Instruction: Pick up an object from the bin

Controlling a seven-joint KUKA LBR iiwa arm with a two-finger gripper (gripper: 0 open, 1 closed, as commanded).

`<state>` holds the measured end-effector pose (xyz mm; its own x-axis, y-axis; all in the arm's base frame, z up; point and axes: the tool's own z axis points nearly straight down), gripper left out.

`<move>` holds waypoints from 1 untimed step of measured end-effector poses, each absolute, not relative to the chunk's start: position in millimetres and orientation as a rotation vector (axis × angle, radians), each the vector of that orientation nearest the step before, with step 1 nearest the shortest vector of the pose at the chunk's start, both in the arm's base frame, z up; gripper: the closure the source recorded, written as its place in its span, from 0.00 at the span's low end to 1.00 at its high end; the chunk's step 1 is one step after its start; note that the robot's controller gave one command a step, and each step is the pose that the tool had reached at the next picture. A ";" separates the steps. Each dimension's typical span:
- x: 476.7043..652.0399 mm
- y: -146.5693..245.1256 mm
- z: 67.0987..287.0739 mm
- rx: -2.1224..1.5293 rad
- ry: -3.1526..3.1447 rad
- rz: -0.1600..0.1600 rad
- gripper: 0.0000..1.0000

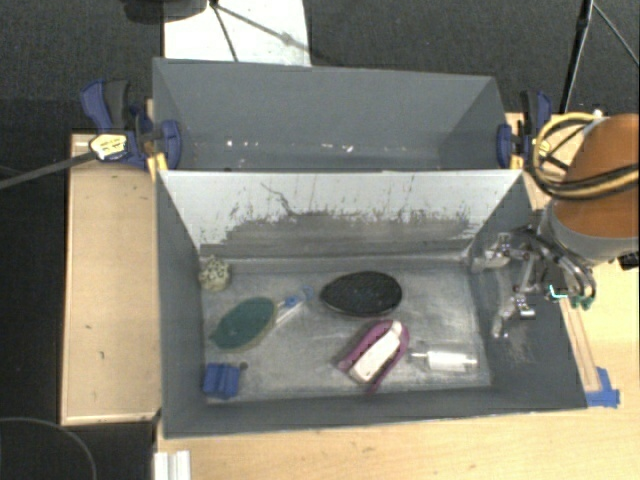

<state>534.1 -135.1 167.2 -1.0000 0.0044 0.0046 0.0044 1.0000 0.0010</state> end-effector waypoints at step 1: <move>483.1 -79.4 72.9 0.299 -3.144 0.005 0.00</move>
Offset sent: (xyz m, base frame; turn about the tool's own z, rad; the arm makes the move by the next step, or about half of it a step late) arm -0.0558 0.0552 -0.0972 -0.1963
